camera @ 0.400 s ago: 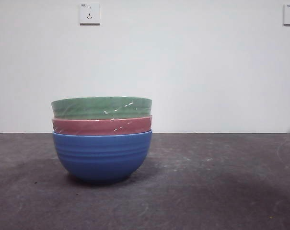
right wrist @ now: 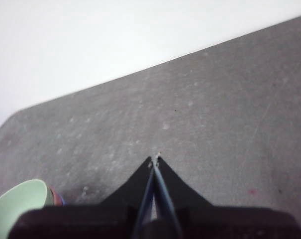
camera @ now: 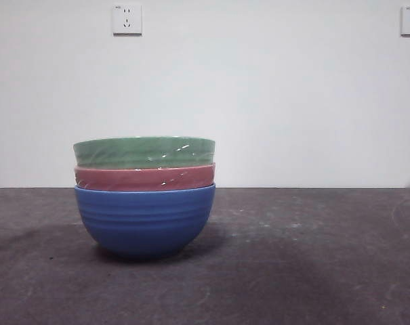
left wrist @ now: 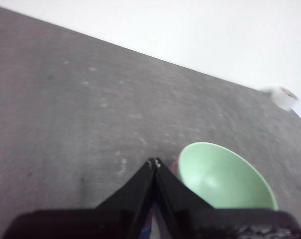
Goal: Pick up the green bowl on the top,put the green bowl on the left,pick up the red bowl in the middle,put the red bowl on the right
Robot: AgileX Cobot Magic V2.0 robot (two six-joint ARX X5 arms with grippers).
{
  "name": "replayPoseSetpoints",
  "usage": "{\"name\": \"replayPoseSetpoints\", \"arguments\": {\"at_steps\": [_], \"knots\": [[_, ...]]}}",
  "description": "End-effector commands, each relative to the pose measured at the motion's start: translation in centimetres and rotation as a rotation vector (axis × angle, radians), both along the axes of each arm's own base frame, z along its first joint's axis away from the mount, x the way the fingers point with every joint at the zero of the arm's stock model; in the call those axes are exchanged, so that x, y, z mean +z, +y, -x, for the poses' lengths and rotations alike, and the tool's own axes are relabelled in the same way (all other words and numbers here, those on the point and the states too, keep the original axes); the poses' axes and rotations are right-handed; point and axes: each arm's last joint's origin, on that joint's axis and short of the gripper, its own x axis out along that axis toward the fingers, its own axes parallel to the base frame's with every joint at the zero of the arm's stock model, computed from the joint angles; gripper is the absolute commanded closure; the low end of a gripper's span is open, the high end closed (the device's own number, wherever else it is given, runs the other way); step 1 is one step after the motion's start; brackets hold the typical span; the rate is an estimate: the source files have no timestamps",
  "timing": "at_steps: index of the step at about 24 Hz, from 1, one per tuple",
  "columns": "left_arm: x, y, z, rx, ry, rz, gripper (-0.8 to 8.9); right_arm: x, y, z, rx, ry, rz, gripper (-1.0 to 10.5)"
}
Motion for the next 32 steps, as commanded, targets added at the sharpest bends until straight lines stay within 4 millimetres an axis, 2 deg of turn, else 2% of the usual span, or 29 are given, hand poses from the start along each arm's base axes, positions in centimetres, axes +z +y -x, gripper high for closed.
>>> {"name": "replayPoseSetpoints", "arguments": {"at_steps": [1,7,11,13,14,16,17,19,23,28,32], "knots": [[1.0,-0.1,-0.9,-0.066,0.018,-0.050,8.21,1.5,0.3,-0.9,0.065,0.007,0.083,9.5],[2.4,-0.3,-3.1,-0.222,0.123,-0.059,8.21,2.9,1.0,-3.0,0.263,0.089,0.159,9.5],[2.4,-0.4,-4.5,-0.283,0.217,-0.058,8.16,2.6,1.6,-4.2,0.390,0.143,0.127,9.4],[2.3,-0.5,-5.0,-0.297,0.246,-0.058,7.94,2.3,1.7,-4.7,0.403,0.164,0.120,9.1],[2.2,-0.6,-5.2,-0.302,0.257,-0.058,7.24,2.2,1.7,-4.8,0.406,0.173,0.119,8.4],[2.2,-0.8,-5.7,-0.306,0.277,-0.048,5.15,2.0,1.8,-5.2,0.408,0.185,0.117,7.1],[2.1,-1.0,-5.9,-0.315,0.280,-0.042,4.50,1.9,1.8,-5.3,0.409,0.192,0.116,6.8],[2.0,-1.4,-6.4,-0.335,0.287,-0.031,4.50,1.7,1.9,-5.5,0.413,0.205,0.115,6.9],[2.5,-3.8,-8.3,-0.396,0.375,-0.092,4.81,1.3,2.5,-6.0,0.440,0.230,0.112,6.9],[3.5,-8.7,-11.5,-0.415,0.508,-0.365,5.07,0.8,2.9,-6.6,0.456,0.264,0.114,6.9],[1.7,-11.9,-13.4,-0.403,0.600,-0.526,5.08,0.8,2.9,-6.6,0.456,0.266,0.113,6.9]]}}
